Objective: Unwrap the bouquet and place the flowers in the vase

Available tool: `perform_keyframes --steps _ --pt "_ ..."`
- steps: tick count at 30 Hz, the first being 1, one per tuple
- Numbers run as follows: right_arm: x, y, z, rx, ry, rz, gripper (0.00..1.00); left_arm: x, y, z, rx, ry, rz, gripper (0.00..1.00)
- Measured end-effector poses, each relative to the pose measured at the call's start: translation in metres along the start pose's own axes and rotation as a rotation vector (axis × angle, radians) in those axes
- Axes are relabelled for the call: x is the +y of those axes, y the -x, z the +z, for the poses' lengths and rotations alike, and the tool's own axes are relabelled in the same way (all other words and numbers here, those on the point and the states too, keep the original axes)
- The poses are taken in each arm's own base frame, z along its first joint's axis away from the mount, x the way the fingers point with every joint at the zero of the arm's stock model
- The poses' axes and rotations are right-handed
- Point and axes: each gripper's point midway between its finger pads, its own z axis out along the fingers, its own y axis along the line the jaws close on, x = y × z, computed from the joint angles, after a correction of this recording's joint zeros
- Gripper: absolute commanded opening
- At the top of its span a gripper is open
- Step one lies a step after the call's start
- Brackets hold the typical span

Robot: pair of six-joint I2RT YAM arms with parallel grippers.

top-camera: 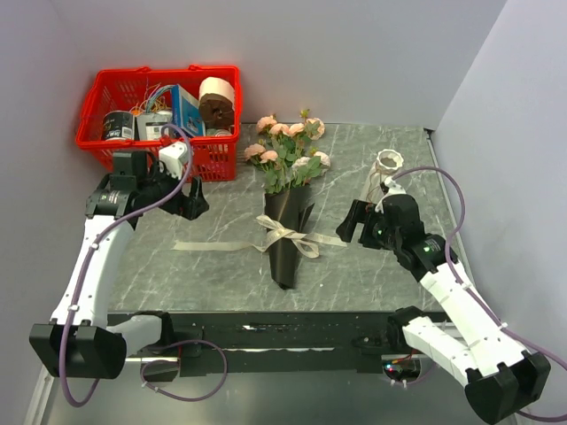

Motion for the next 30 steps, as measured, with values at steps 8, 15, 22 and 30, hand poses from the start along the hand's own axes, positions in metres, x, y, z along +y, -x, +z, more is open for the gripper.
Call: perform_keyframes --steps 8,15,22,30 --pt "-0.012 -0.011 0.012 0.057 -0.075 0.009 1.0 -0.031 -0.008 0.011 0.032 -0.102 0.069 0.96" --pt "-0.018 -0.03 0.029 0.124 -0.137 -0.003 1.0 -0.045 -0.018 0.026 0.084 -0.158 0.114 0.96" --pt "-0.03 -0.057 0.049 0.202 -0.181 0.06 0.95 -0.07 -0.056 0.053 0.209 -0.265 0.202 0.96" --pt "-0.024 -0.066 0.078 0.227 -0.174 0.161 0.89 -0.087 -0.098 0.088 0.331 -0.337 0.311 0.96"
